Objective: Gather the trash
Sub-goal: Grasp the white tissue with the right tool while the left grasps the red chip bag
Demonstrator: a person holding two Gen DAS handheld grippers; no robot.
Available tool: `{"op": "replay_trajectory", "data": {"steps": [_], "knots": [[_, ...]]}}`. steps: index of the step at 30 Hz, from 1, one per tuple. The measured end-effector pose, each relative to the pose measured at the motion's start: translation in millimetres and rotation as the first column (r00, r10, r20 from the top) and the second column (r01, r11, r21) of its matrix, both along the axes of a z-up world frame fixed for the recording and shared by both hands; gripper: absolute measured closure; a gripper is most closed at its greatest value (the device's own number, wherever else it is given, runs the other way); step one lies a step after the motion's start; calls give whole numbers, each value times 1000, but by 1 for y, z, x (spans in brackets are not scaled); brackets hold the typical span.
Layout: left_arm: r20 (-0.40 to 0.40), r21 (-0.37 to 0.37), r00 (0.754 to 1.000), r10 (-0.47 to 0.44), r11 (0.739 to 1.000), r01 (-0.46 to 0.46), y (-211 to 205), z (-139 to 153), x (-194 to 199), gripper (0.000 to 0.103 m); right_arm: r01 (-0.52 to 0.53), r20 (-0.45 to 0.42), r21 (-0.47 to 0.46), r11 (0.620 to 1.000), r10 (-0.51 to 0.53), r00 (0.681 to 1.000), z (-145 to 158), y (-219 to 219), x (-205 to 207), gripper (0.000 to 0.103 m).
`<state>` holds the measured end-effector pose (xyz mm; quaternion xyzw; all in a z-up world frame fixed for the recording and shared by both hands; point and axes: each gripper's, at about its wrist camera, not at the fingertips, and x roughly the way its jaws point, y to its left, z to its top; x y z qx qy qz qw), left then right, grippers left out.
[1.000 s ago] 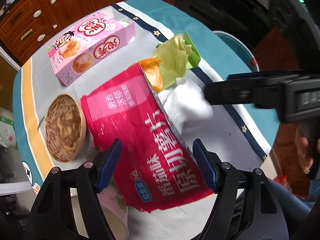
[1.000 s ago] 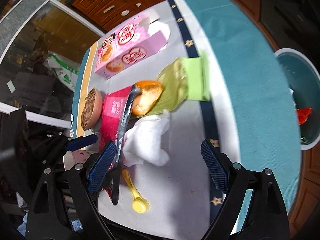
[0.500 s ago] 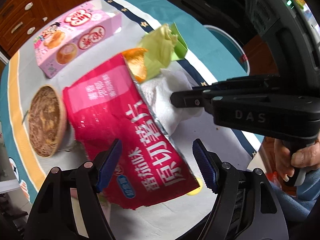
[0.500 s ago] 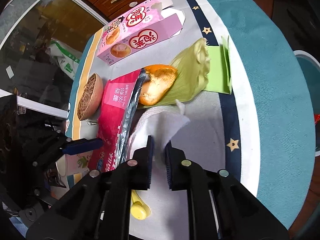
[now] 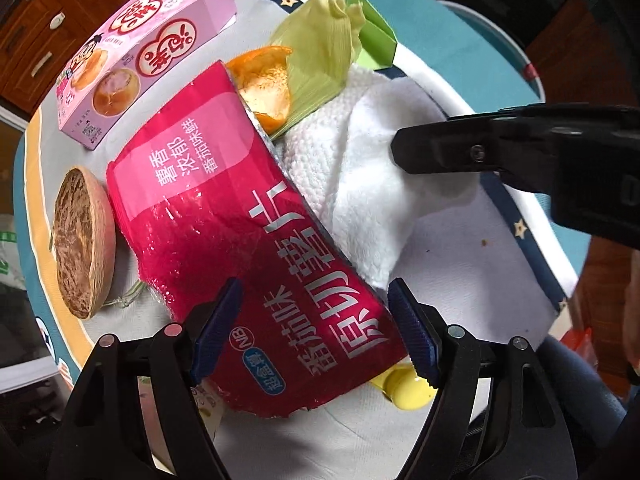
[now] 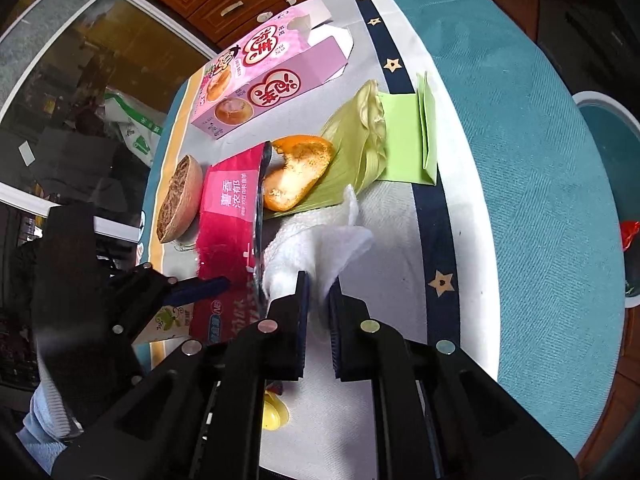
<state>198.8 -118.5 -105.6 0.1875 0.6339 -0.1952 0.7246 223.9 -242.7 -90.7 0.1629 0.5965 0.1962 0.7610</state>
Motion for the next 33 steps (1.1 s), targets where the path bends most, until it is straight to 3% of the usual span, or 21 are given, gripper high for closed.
{"op": "replay_trajectory", "data": {"steps": [4, 6, 8, 9, 15, 19, 21, 22, 23, 28, 33], "knots": [[50, -26, 999, -14, 1000, 15, -5, 2, -2, 26, -3, 33, 10, 1000, 2, 999, 9, -4, -4, 94], [65, -56, 998, -23, 998, 27, -6, 7, -4, 46, -2, 51, 13, 1000, 1, 999, 15, -8, -5, 94], [53, -70, 998, -27, 997, 31, -7, 9, -4, 92, 7, 63, 20, 1000, -8, 998, 20, -14, -7, 94], [44, -81, 999, -24, 996, 27, -6, 10, -4, 97, 13, 69, 20, 1000, -14, 998, 22, -17, -7, 94], [69, -105, 997, -18, 994, 26, -2, 27, -12, 99, 64, 83, 6, 998, -64, 995, 23, -40, -11, 94], [67, -145, 996, 65, 988, -55, 10, 42, -4, 95, 84, 75, 19, 996, -86, 994, 17, -50, -15, 94], [77, -122, 992, 99, 989, -89, 6, 43, -1, 73, 92, 69, 37, 995, -95, 993, 14, -52, -16, 94], [91, -108, 990, 108, 989, -98, 6, 44, -2, 48, 95, 67, 43, 995, -97, 993, 12, -53, -17, 94], [131, -78, 984, 121, 991, -111, 1, 44, -3, 41, 95, 65, 49, 994, -98, 993, 10, -54, -17, 94], [185, 15, 971, 152, 987, -158, -23, 34, 14, 40, 87, 63, 72, 994, -92, 994, 5, -60, -20, 94], [181, 90, 949, 256, 957, -276, -9, 14, 30, 40, 79, 65, 99, 992, -85, 994, 2, -65, -19, 94]]}}
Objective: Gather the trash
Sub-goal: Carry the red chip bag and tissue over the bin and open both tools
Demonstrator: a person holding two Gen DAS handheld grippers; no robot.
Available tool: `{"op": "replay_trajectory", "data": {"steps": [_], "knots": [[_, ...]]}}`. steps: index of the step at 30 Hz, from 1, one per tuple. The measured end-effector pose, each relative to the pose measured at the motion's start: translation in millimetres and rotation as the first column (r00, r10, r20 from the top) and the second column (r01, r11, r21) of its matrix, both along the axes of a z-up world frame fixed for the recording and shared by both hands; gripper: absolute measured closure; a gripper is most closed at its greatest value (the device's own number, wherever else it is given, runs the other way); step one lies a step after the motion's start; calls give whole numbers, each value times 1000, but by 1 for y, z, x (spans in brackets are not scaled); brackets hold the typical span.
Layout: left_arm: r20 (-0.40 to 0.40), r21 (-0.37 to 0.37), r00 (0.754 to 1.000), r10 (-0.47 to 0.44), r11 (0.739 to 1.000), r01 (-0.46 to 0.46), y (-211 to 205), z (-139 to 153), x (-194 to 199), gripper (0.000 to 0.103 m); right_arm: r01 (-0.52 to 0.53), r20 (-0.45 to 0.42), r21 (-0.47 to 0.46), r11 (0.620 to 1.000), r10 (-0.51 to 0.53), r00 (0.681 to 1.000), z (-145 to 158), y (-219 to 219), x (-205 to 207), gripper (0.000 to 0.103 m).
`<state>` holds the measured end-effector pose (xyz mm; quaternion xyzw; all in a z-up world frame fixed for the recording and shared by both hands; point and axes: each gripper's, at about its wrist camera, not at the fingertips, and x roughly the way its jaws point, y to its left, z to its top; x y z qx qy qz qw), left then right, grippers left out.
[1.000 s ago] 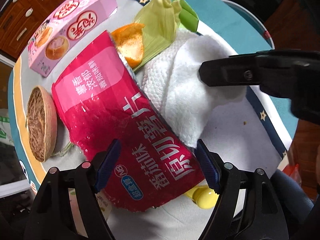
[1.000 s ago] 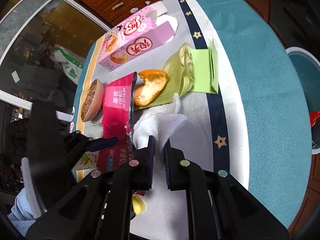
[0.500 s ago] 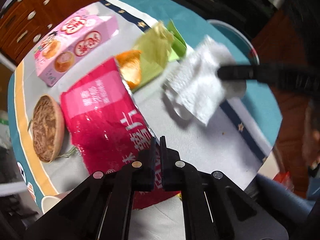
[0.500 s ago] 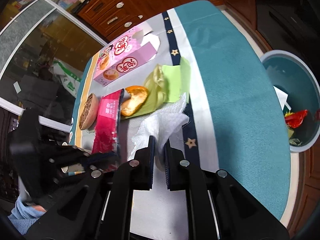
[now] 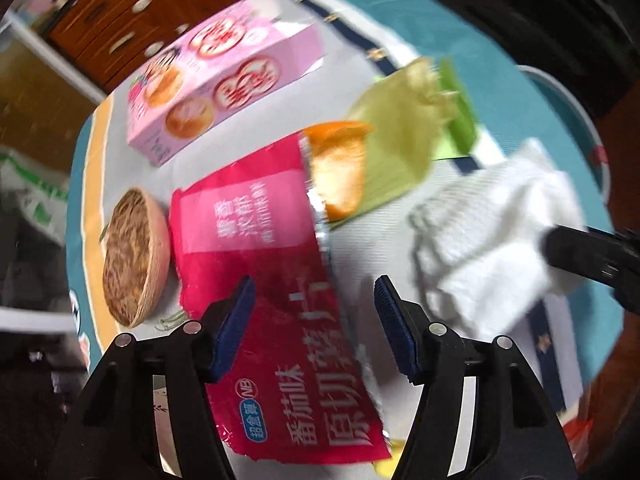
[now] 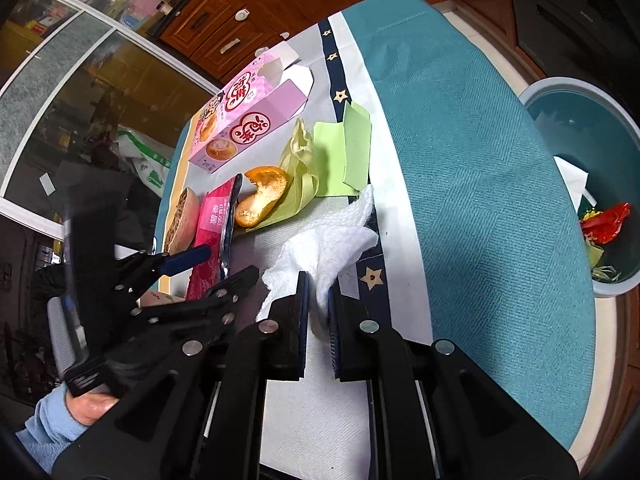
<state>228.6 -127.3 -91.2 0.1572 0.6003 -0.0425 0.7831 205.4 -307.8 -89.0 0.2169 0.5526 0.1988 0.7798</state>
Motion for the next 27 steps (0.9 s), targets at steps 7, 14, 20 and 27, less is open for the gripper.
{"op": "replay_trajectory", "data": {"steps": [7, 14, 20, 27], "knots": [[-9, -30, 1000, 27, 999, -27, 7, 0, 2, 78, 0, -2, 21, 1000, 0, 1000, -7, -7, 4, 94], [33, -61, 996, -77, 995, 79, 5, 43, -27, 101, 40, 36, 52, 998, -42, 998, 5, -24, -6, 94], [101, -139, 982, -162, 975, 175, -11, 97, -47, 101, 76, 108, 63, 995, -82, 991, 36, -42, -15, 94], [167, -242, 945, -282, 917, 317, -70, 132, -41, 101, 164, 209, 33, 986, -167, 964, 82, -85, -29, 94]]}}
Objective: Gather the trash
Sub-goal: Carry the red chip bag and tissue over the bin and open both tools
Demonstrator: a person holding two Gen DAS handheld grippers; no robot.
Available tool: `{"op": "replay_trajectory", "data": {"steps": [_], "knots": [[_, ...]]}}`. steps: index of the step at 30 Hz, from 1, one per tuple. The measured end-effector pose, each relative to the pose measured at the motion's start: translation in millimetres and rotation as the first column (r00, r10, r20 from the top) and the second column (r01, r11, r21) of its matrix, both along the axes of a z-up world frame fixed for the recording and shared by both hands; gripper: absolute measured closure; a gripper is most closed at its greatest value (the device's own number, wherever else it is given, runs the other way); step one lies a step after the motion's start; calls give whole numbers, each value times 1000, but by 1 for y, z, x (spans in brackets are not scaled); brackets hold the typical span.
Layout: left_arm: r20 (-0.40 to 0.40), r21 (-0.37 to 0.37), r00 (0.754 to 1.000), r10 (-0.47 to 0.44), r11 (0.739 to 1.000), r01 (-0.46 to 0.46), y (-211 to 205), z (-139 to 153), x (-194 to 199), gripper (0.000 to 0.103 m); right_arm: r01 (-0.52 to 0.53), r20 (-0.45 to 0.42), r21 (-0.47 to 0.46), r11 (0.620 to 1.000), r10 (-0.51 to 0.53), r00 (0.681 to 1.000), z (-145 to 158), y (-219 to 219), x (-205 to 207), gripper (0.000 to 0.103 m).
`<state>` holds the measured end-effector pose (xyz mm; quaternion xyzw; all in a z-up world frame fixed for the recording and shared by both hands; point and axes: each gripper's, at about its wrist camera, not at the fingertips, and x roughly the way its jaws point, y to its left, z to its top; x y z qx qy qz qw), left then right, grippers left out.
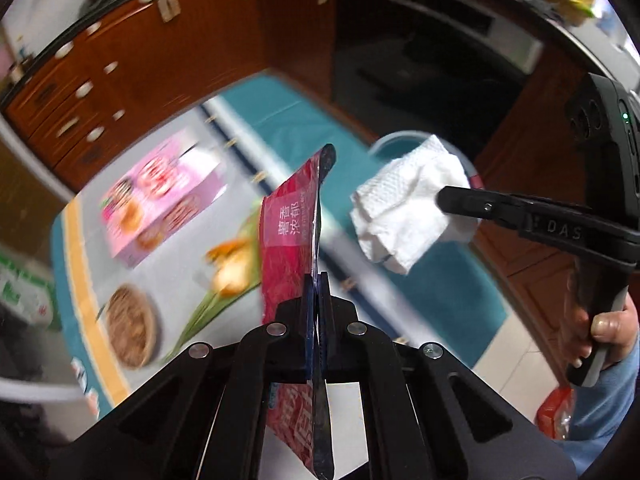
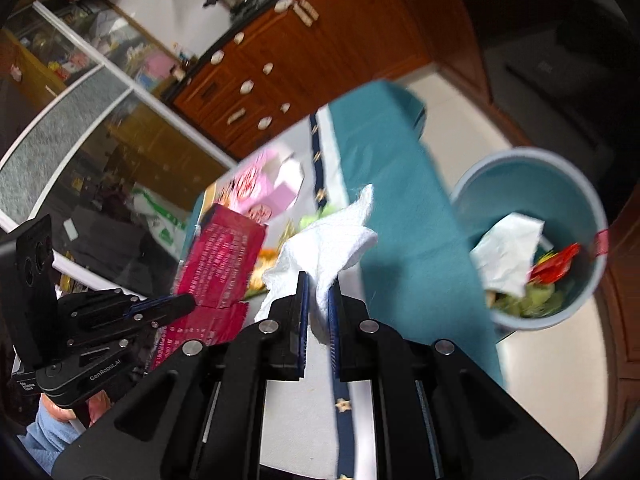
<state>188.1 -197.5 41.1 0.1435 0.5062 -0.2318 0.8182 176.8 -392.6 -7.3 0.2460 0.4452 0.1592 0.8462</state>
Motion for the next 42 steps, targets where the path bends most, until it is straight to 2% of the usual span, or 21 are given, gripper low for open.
{"op": "replay_trajectory", "data": {"steps": [6, 11, 14, 20, 25, 29, 36, 37, 38, 39, 40, 41, 42], "knots": [[7, -72, 990, -138, 988, 138, -80, 7, 15, 101, 152, 55, -86, 985, -148, 987, 30, -64, -15, 94], [-4, -159, 974, -225, 962, 222, -152, 0, 29, 101, 288, 71, -204, 936, -279, 958, 35, -114, -22, 94], [-22, -213, 967, -255, 946, 244, -185, -13, 39, 101, 331, 65, -244, 912, -325, 944, 28, -136, -19, 94], [-104, -281, 959, -265, 932, 227, -231, -52, 67, 101, 352, 34, -348, 869, -363, 931, 8, -156, 1, 94], [-168, -275, 955, -244, 942, 193, -243, -88, 84, 100, 300, -41, -374, 877, -339, 940, -22, -162, 25, 94], [-218, -256, 954, -206, 955, 148, -231, -117, 99, 100, 255, -108, -369, 894, -314, 943, -49, -159, 40, 94], [-262, -224, 950, -172, 968, 113, -228, -143, 121, 99, 206, -172, -363, 909, -283, 944, -74, -152, 62, 90], [-265, -215, 950, -165, 971, 109, -227, -145, 122, 99, 200, -184, -349, 916, -276, 943, -77, -152, 65, 81], [-270, -209, 949, -162, 972, 107, -227, -146, 124, 98, 199, -194, -331, 922, -273, 942, -79, -152, 66, 62], [-273, -203, 949, -156, 974, 101, -226, -145, 125, 97, 201, -196, -322, 925, -273, 942, -79, -153, 67, 56], [-275, -197, 951, -144, 976, 91, -224, -144, 127, 90, 209, -194, -327, 922, -282, 939, -79, -155, 66, 50], [-274, -191, 953, -129, 979, 77, -221, -143, 129, 75, 216, -195, -314, 924, -285, 938, -79, -157, 66, 45], [-270, -184, 956, -111, 981, 62, -218, -143, 130, 66, 222, -199, -301, 927, -289, 937, -79, -160, 66, 41]]}}
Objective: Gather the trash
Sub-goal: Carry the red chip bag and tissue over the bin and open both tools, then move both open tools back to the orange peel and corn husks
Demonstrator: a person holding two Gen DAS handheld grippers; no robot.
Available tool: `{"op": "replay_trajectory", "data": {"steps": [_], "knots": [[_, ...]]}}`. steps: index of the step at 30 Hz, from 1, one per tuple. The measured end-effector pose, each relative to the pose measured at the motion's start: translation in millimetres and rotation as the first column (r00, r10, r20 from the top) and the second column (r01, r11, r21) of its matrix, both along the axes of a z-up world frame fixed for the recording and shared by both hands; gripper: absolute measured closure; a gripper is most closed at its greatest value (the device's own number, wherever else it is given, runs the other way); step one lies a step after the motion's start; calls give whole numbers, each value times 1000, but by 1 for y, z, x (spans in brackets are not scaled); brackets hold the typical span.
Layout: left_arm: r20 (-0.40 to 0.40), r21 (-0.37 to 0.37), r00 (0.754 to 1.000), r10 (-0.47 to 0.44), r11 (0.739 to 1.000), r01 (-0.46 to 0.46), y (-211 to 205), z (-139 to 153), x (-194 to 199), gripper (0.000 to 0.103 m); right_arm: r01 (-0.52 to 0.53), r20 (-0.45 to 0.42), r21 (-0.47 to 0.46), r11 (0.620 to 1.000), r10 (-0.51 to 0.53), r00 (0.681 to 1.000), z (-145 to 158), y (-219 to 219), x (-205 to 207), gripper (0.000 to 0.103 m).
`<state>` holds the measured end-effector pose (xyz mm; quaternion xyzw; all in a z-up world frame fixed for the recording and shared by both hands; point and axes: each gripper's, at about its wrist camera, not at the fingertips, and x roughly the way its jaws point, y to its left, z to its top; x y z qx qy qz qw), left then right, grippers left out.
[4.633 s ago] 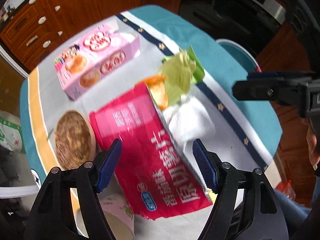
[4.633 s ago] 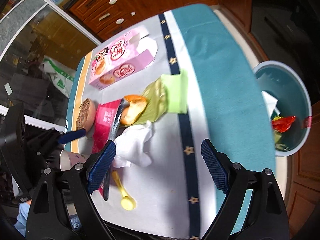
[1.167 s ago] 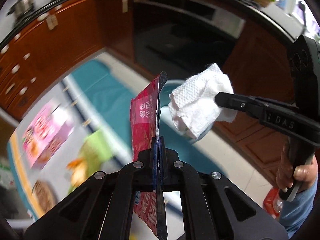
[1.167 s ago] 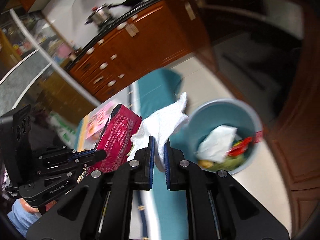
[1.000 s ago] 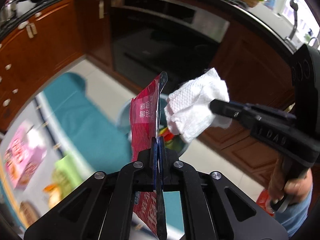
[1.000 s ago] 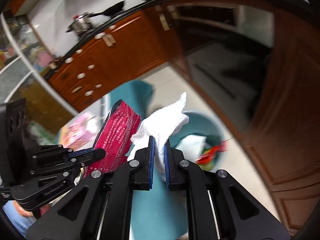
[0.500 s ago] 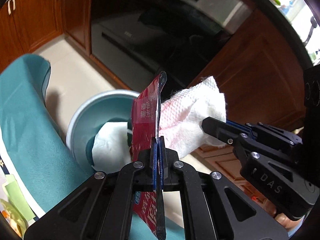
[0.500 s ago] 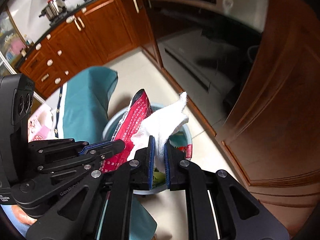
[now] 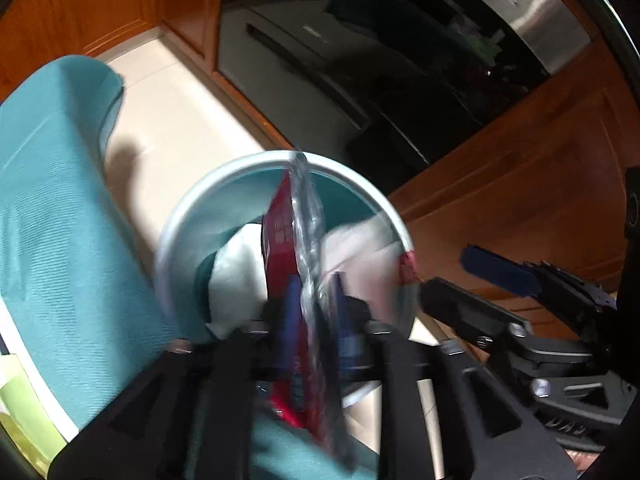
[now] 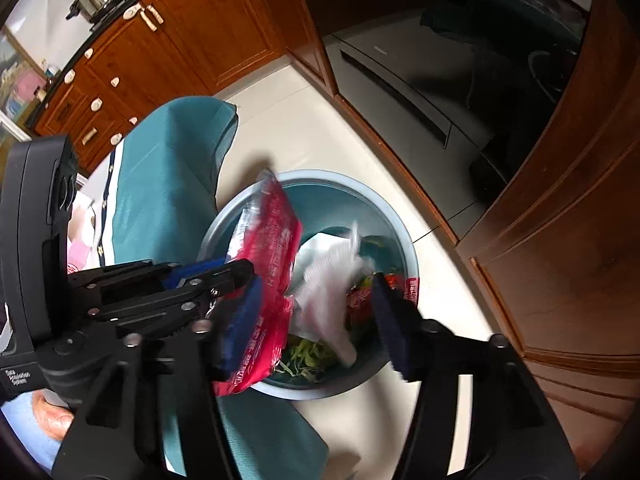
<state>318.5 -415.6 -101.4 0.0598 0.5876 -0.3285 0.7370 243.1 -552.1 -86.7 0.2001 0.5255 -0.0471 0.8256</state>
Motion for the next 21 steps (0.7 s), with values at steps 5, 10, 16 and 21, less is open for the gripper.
{"op": "replay_trajectory", "data": {"steps": [5, 10, 16, 21], "knots": [[26, -3, 999, 33, 999, -33, 18, 11, 0, 44, 42, 3, 35, 998, -43, 999, 2, -7, -4, 21], [42, 9, 999, 7, 1000, -8, 22, 19, -5, 44, 34, -5, 4, 999, -34, 999, 9, -1, -7, 18], [62, 9, 998, -5, 1000, 5, 31, 33, -20, 43, 22, 2, -15, 1000, -21, 1000, 23, 10, -16, 18], [85, -10, 996, -9, 1000, 10, 44, 49, -36, 42, 12, 24, -36, 999, -11, 1000, 44, 21, -28, 18]]}}
